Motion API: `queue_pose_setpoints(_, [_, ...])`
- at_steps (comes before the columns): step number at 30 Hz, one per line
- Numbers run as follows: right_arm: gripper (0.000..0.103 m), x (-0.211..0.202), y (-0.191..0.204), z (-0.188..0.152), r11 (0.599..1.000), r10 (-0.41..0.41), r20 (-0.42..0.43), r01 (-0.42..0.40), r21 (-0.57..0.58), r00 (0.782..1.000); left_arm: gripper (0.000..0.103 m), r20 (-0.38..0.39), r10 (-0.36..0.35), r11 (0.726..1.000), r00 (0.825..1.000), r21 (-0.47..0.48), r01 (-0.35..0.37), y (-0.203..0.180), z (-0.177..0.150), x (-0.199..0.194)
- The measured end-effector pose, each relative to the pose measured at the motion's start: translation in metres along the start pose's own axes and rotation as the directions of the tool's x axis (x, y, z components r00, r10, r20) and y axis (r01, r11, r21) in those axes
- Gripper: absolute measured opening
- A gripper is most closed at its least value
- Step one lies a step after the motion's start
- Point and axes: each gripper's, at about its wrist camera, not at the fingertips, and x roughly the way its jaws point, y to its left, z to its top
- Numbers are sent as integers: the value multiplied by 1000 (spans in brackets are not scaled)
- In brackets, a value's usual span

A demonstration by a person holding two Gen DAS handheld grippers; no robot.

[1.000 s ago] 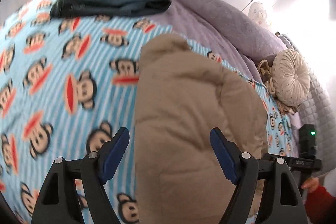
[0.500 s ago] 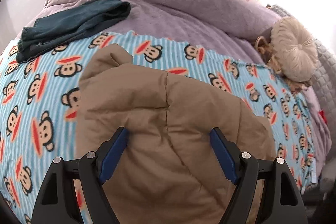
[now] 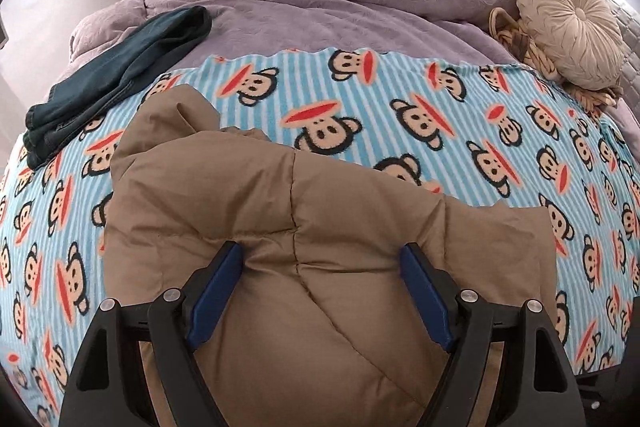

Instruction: Fold large clothes

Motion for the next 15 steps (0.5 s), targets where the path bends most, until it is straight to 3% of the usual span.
queue_pose_setpoints(6, [1, 2, -2, -2, 1000, -7, -2, 7, 4, 1000, 81, -18, -3, 1000, 1000, 4, 4, 4, -1, -22])
queue_pose_setpoints(15, [1, 0, 2, -4, 1000, -18, 1, 18, 10, 1000, 81, -40, 15, 998, 999, -61, -17, 24, -19, -63])
